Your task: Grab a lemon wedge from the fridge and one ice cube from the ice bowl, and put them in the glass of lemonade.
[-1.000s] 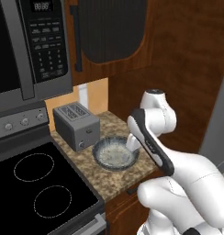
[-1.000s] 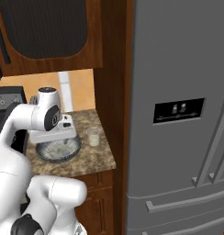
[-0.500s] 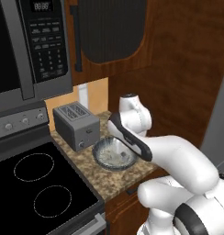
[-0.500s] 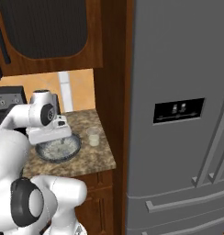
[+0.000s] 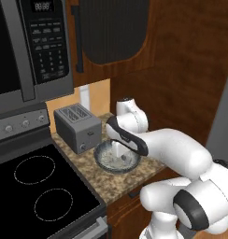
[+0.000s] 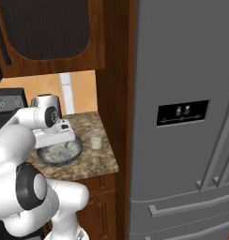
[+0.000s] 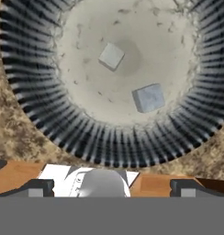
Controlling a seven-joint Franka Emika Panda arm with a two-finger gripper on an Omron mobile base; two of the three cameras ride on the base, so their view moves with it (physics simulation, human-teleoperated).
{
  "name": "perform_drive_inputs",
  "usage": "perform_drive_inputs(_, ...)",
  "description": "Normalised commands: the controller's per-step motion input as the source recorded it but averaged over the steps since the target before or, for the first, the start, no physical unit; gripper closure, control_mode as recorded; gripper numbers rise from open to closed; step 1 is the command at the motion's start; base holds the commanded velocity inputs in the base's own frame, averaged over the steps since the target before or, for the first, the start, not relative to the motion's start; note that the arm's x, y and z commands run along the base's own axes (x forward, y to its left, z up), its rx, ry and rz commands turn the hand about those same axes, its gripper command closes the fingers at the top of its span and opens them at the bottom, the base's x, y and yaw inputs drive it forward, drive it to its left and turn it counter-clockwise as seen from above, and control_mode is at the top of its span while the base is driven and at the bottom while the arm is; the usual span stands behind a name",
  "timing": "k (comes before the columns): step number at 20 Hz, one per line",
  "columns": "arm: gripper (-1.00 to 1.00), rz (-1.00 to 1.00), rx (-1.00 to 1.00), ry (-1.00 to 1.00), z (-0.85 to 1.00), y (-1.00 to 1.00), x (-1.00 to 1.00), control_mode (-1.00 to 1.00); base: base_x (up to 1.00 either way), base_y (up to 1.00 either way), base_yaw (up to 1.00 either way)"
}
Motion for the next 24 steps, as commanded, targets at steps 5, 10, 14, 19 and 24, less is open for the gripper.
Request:
perform_drive_inputs(5,-1.0,0.0,0.0,0.0,-0.35,-0.13,0.06,-1.0,0.0,0.0,0.0)
perform_drive_inputs(10,-1.0,0.0,0.0,-0.02,-0.19,-0.04,0.29,-1.0,0.0,0.0,0.0)
perform_drive_inputs(14,-1.0,0.0,0.0,0.0,-0.25,0.0,0.34,-1.0,0.0,0.0,0.0)
perform_drive_inputs(19,-1.0,0.0,0.0,0.0,-0.27,0.0,0.29,-1.0,0.0,0.0,0.0)
perform_drive_inputs(24,-1.0,0.0,0.0,0.0,-0.26,0.0,0.17,-1.0,0.0,0.0,0.0)
